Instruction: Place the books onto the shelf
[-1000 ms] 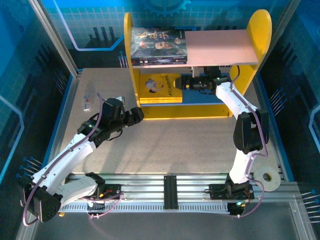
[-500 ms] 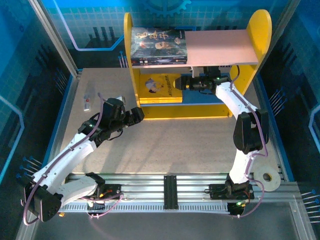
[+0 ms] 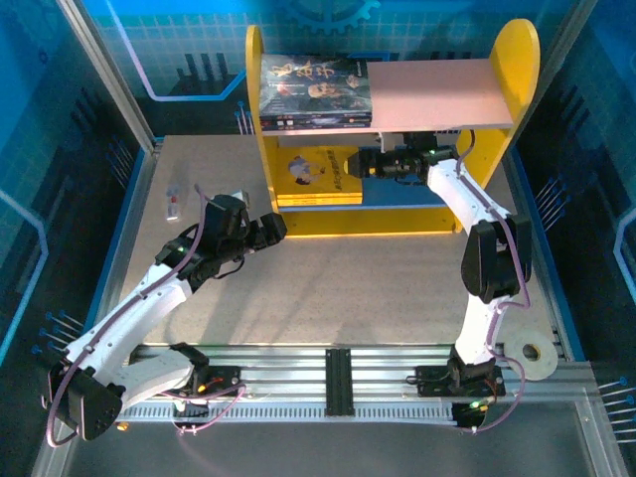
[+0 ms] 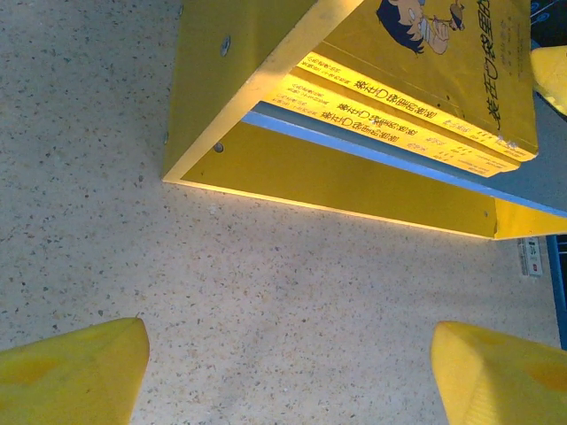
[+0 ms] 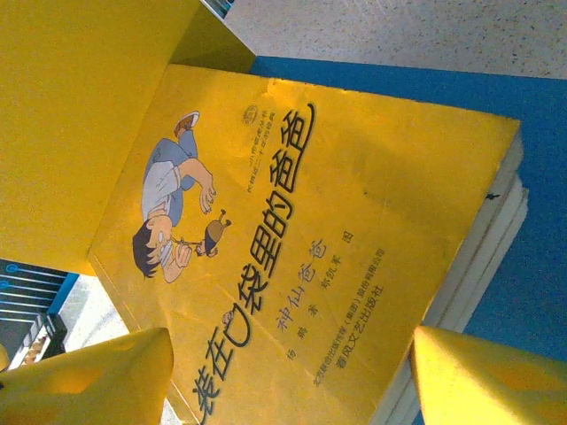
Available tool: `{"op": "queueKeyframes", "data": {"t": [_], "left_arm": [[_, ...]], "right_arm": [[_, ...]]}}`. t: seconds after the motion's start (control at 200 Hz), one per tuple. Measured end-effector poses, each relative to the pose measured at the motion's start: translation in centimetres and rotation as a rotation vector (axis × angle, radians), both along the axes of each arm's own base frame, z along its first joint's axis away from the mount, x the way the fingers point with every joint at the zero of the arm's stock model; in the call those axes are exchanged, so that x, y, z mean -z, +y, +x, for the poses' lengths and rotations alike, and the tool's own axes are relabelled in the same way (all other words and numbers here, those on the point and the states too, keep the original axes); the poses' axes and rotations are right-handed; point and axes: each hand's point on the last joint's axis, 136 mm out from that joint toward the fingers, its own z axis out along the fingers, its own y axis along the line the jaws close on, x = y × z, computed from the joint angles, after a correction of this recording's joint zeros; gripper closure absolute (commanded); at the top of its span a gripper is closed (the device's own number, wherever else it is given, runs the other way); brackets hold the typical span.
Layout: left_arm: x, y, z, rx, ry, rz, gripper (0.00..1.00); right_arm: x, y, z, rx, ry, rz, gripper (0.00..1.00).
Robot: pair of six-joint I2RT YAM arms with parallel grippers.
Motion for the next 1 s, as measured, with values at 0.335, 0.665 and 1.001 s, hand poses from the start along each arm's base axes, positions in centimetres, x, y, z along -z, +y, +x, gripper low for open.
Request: {"op": "queueKeyframes", "data": {"t": [0.335, 0.665, 1.001], "left_arm": [[0.0, 0.0, 0.0, 0.000, 0.000, 0.000, 0.16], [0.0, 0.0, 0.0, 0.000, 0.000, 0.000, 0.16], [0.0, 0.0, 0.0, 0.000, 0.000, 0.000, 0.16]], "right_arm": [[0.2, -0.1, -0.2, -0.010, -0.018, -0.011, 0.30], [0.1, 0.0, -0.9, -0.018, -0.024, -0.021, 0.31], [0.3, 0.0, -1.1, -0.017, -0.025, -0.038, 0.29]]}}
